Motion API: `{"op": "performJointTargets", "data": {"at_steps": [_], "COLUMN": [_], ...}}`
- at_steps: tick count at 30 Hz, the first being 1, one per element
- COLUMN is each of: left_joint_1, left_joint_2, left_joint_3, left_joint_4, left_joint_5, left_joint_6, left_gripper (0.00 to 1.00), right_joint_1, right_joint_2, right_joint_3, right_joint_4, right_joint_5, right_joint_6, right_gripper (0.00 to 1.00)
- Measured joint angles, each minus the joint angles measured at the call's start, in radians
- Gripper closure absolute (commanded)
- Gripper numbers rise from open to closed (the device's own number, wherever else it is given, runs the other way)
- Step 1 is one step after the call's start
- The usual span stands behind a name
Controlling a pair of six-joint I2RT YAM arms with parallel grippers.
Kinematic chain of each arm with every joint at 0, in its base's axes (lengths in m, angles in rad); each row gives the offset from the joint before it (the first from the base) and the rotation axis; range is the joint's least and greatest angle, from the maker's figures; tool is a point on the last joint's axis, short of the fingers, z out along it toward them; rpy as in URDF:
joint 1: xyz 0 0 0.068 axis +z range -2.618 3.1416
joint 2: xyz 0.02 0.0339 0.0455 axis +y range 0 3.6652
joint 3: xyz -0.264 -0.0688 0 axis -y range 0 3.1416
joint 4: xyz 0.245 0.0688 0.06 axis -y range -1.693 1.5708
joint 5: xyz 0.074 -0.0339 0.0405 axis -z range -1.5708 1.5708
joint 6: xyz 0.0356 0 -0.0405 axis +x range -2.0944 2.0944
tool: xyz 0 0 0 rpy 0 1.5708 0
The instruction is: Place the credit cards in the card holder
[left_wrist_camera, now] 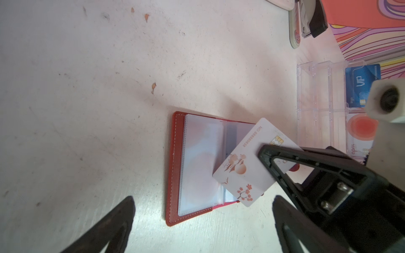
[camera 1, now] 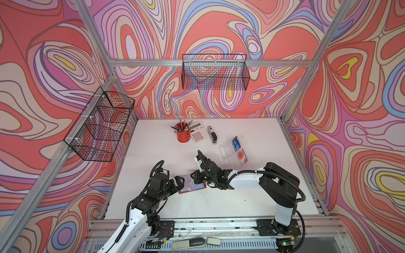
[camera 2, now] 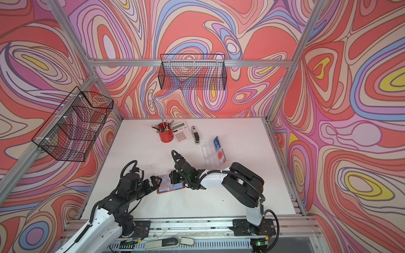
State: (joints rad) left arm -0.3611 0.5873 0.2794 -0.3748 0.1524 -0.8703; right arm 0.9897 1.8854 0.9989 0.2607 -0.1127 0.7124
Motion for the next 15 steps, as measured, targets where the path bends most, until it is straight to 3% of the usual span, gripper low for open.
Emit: {"op": "performJointTargets", "data": {"at_steps": [15], "left_joint_1": [0.0], "left_joint_2": [0.031], "left_joint_3": [-0.001], "left_joint_4": [0.013], "left_joint_5": [-0.003], "left_joint_6": [-0.002], "left_gripper": [0.01], "right_joint_1": [0.0], "right_joint_2": [-0.018], "right_joint_3": [-0.005], "right_joint_4": [-0.052], "right_joint_5": [0.075], "right_joint_6": [0.018], "right_gripper": [1.0]}}
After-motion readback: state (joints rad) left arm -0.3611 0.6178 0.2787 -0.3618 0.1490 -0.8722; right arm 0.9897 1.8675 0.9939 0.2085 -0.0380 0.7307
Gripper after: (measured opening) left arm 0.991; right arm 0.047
